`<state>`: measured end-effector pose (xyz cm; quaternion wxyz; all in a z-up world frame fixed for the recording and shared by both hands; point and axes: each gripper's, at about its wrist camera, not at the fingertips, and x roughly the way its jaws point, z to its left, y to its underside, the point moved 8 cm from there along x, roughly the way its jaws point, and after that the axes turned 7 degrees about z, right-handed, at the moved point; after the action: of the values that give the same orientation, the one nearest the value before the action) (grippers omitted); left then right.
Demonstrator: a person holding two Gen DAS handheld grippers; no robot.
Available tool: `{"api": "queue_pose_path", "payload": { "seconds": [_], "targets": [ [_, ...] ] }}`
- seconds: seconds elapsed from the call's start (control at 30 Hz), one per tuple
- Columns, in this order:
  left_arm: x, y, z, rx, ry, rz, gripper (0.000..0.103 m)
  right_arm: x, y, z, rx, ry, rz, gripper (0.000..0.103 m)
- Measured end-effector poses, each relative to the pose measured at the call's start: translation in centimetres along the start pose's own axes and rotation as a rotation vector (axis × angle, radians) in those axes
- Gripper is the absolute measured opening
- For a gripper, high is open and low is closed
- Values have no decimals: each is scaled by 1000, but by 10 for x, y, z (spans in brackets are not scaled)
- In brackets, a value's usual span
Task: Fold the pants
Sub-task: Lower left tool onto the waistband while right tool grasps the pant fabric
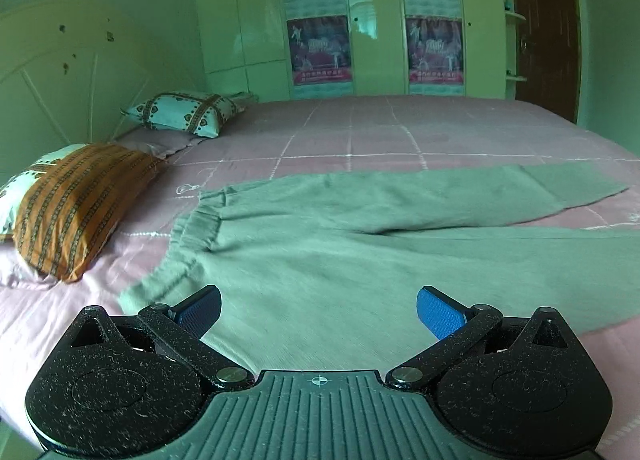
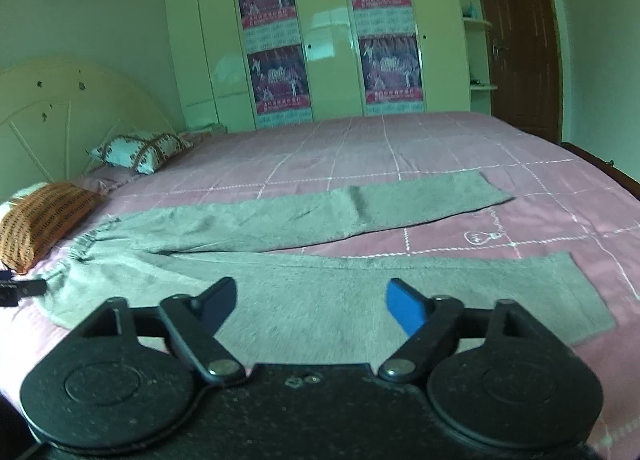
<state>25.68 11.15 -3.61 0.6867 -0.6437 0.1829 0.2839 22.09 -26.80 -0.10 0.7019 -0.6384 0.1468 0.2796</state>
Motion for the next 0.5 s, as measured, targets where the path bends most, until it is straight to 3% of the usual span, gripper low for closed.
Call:
{"api": "queue_pose_path", "payload": {
  "seconds": [0.13,0.27,0.37,0.5],
  "targets": [
    [40,-36,47,-48,7,-31,103,40,-37,11,-45,-19,19,70],
    [106,-87,99,-56,-5,-48,103,92,-77,30,-119,-55,29,70],
    [173,-113,132,-67,-5,9,103,141,-99,43,-152,-83,59,64],
    [247,-122,159,-89,-14,106,103,212,-119,58,-224,-110,124,60]
  ]
}}
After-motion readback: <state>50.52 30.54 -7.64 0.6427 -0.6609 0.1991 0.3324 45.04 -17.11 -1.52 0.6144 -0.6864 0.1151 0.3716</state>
